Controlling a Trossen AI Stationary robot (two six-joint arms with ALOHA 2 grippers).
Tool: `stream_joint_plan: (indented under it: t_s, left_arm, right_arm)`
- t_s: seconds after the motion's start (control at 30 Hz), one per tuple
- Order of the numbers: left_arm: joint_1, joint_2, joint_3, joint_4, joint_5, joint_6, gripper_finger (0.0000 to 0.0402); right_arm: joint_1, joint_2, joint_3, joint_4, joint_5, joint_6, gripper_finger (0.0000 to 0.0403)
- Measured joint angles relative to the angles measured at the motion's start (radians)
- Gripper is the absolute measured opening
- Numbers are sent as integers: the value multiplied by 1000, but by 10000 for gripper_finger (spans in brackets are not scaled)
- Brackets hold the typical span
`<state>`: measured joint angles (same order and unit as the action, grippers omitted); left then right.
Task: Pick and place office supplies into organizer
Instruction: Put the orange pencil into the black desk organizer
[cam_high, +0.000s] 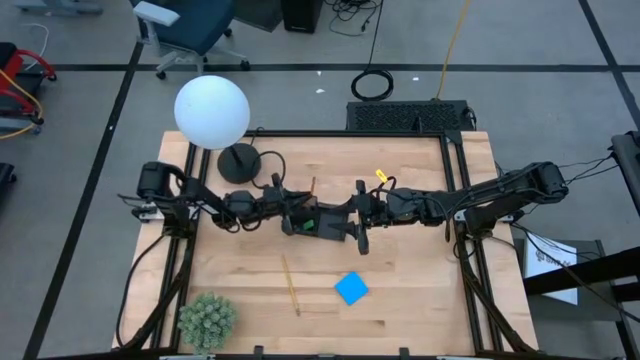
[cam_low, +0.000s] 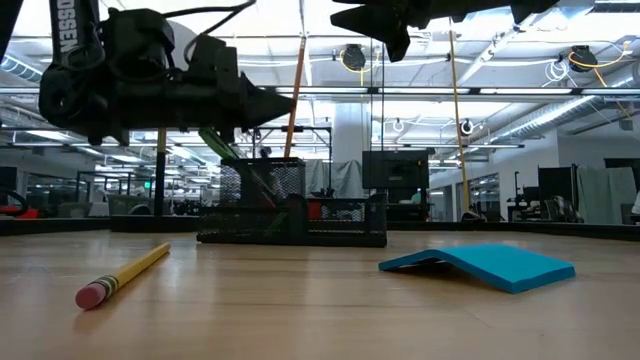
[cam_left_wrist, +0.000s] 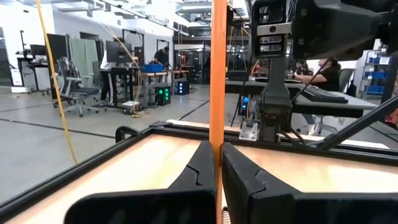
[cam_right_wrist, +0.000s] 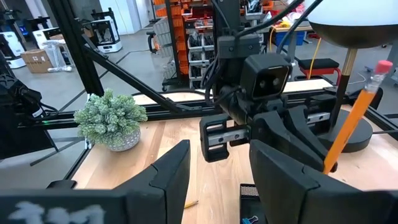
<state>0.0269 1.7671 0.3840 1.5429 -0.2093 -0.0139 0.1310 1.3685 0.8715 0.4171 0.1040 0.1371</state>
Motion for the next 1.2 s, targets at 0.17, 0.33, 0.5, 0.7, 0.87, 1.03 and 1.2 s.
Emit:
stream_joint_plan:
  t_s: [0.17,0.33,0.5,0.7,0.87,1.03,1.2]
  left_arm:
    - [0,14,0,4,2,-14,0]
    - [-5,14,0,3,1,-21,0]
    - [-5,14,0,3,0,-34,0]
    - [-6,14,0,-1,0,-42,0]
    - [-6,13,0,-12,5,-48,0]
    - [-6,13,0,-17,19,-80,11]
    - [-6,13,0,-21,19,-102,33]
  right_arm:
    - [0,0,0,0,0,0,155]
    - [0,0,0,0,0,0,155]
    - [0,0,0,1,0,0,155]
    - [0,0,0,1,0,0,155]
    - [0,0,0,0,0,0,155]
    - [0,0,0,0,0,0,155]
    - [0,0,0,0,0,0,155]
